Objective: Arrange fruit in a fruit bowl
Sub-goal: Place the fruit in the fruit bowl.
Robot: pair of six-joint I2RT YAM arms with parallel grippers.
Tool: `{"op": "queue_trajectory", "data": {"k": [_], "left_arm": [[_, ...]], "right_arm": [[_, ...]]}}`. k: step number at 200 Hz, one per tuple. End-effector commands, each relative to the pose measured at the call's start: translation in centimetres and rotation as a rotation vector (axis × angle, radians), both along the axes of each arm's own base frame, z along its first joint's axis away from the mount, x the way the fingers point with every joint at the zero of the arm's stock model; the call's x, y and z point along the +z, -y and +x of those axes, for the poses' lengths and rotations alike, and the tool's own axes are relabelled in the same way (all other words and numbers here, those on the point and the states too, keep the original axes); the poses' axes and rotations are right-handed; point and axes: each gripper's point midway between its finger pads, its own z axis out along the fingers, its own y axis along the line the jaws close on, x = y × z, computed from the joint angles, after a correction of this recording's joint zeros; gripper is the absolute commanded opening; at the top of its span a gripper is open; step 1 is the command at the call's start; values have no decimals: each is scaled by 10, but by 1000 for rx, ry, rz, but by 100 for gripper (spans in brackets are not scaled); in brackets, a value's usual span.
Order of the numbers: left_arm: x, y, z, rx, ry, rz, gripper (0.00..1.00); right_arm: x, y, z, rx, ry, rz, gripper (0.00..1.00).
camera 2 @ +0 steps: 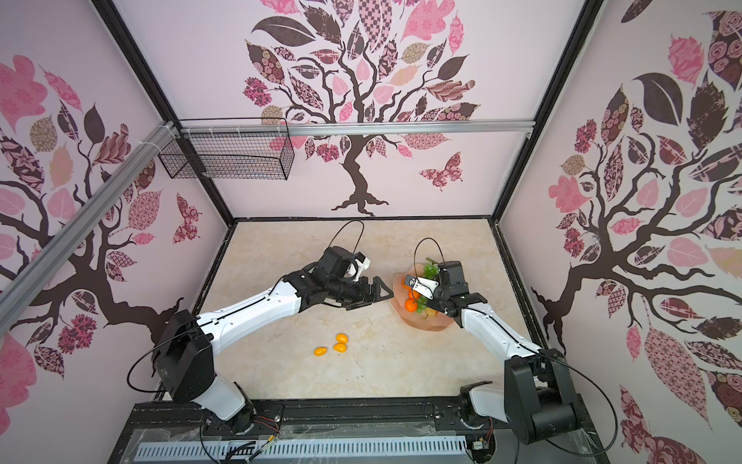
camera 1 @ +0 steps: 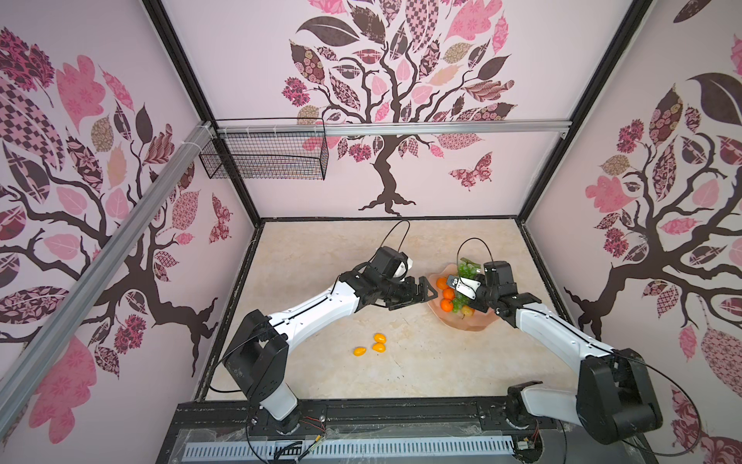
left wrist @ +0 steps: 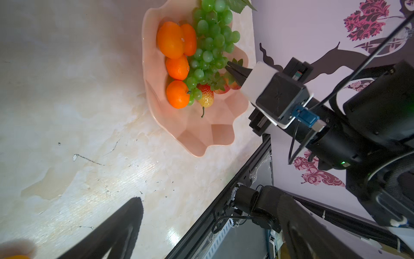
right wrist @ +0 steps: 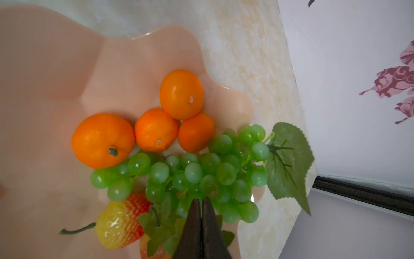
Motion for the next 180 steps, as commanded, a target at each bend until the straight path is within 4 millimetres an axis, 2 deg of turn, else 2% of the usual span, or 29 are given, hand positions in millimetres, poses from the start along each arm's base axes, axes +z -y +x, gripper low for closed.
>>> {"op": "queue_trajectory", "data": {"k": [1, 59, 114, 180], "left_arm": [[19, 8, 2, -18, 57, -11, 98], [15, 22, -2, -27, 52, -11, 98], [10, 16, -4, -11, 52, 2, 98], [6, 13, -7, -14, 56, 8, 98]], "right_arm": [[18, -1, 12, -29, 67, 52, 0], [14, 10, 18, -121, 76, 101, 0], [1, 22, 17, -182, 54, 97, 0], [-16, 25, 23, -197, 27, 81, 0]]}}
